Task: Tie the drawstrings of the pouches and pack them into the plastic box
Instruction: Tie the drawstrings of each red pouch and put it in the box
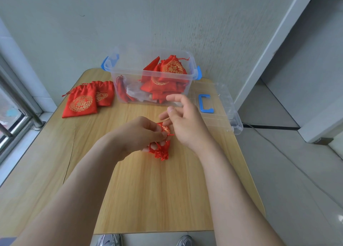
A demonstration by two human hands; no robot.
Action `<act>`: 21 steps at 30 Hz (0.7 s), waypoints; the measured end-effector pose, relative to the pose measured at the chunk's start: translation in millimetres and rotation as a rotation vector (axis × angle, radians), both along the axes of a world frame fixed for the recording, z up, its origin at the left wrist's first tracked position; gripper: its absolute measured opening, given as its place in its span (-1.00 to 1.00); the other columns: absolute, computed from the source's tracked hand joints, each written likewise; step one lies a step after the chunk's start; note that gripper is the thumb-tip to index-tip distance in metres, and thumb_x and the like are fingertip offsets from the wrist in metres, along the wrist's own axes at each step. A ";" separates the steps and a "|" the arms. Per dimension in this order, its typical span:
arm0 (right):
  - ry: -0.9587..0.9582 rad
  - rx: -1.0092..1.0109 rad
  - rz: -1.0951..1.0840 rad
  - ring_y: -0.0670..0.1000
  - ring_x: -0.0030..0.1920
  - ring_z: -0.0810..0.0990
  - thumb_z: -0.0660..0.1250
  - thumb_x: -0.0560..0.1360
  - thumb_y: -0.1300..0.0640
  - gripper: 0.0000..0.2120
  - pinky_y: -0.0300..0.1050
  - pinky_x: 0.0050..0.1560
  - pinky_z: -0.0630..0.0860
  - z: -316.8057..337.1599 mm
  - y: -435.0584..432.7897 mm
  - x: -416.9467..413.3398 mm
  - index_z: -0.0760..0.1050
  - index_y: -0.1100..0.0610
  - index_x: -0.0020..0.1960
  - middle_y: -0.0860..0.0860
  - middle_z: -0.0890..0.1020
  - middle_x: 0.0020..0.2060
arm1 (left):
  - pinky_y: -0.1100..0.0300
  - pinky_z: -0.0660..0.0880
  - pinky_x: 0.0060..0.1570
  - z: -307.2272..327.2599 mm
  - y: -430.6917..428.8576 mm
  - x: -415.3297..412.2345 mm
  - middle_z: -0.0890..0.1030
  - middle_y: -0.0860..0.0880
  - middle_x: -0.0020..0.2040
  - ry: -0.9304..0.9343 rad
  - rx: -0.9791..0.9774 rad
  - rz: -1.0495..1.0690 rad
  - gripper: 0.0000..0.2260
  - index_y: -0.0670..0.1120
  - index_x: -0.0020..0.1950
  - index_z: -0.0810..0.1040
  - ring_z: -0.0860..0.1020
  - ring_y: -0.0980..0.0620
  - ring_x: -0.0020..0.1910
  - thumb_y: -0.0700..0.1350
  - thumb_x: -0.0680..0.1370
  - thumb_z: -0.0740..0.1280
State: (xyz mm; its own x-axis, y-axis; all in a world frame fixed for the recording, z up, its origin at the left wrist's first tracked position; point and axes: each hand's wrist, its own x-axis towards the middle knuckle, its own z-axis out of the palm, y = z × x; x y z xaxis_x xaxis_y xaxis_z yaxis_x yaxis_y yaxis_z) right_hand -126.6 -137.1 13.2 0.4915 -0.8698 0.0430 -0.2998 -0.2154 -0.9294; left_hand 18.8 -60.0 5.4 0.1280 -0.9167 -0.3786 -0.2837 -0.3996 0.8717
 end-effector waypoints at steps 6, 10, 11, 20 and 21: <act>0.259 -0.211 0.007 -0.23 -0.18 0.65 0.46 0.44 0.21 -0.83 -0.37 -0.17 0.55 2.9 2.9 -4.8 0.70 -0.06 -0.09 -0.16 0.70 -0.20 | 0.22 0.47 -0.27 2.0 -1.3 0.4 0.66 -0.02 -0.23 0.103 0.027 0.113 -0.79 -0.18 -0.04 0.72 0.54 0.06 -0.29 -0.14 0.68 0.34; 0.361 -0.325 0.094 -0.21 -0.17 0.62 0.47 0.46 0.27 -0.75 -0.37 -0.15 0.58 3.0 8.6 -3.1 0.72 -0.05 0.01 -0.15 0.67 -0.17 | 0.18 0.49 -0.24 0.4 -2.3 1.5 0.66 -0.03 -0.22 0.090 0.036 0.146 -0.77 -0.26 0.09 0.70 0.55 0.06 -0.29 -0.14 0.67 0.31; 0.364 -0.346 0.095 -0.20 -0.17 0.62 0.47 0.48 0.29 -0.74 -0.33 -0.11 0.60 2.5 8.4 -3.1 0.72 -0.04 0.03 -0.15 0.66 -0.17 | 0.16 0.50 -0.22 0.3 -2.4 1.4 0.68 -0.04 -0.20 0.087 0.041 0.153 -0.78 -0.24 0.08 0.70 0.56 0.06 -0.28 -0.14 0.67 0.31; 0.326 -0.351 0.024 -0.18 -0.16 0.58 0.39 0.50 0.32 -0.72 -0.42 -0.22 0.40 -0.2 3.8 -4.6 0.67 -0.03 0.04 -0.12 0.63 -0.21 | 0.10 0.54 -0.12 2.7 1.1 6.9 0.64 -0.08 -0.22 0.139 0.024 0.168 -0.84 -0.18 -0.04 0.67 0.56 0.02 -0.24 -0.12 0.66 0.41; 0.324 -0.351 0.026 -0.18 -0.16 0.58 0.37 0.50 0.31 -0.72 -0.43 -0.22 0.40 0.0 4.0 -4.6 0.67 -0.03 0.04 -0.12 0.63 -0.21 | 0.10 0.55 -0.11 2.4 1.9 8.0 0.64 -0.08 -0.21 0.151 0.014 0.160 -0.83 -0.19 -0.03 0.68 0.56 0.03 -0.23 -0.11 0.66 0.41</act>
State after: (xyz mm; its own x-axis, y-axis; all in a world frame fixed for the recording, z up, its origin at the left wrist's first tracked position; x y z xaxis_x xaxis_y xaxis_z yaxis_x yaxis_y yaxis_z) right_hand -131.2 -133.2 13.2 0.5492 -0.8176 0.1728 -0.5523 -0.5104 -0.6592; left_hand 26.8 -58.1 7.7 0.2120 -0.8838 -0.4170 -0.0829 -0.4414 0.8935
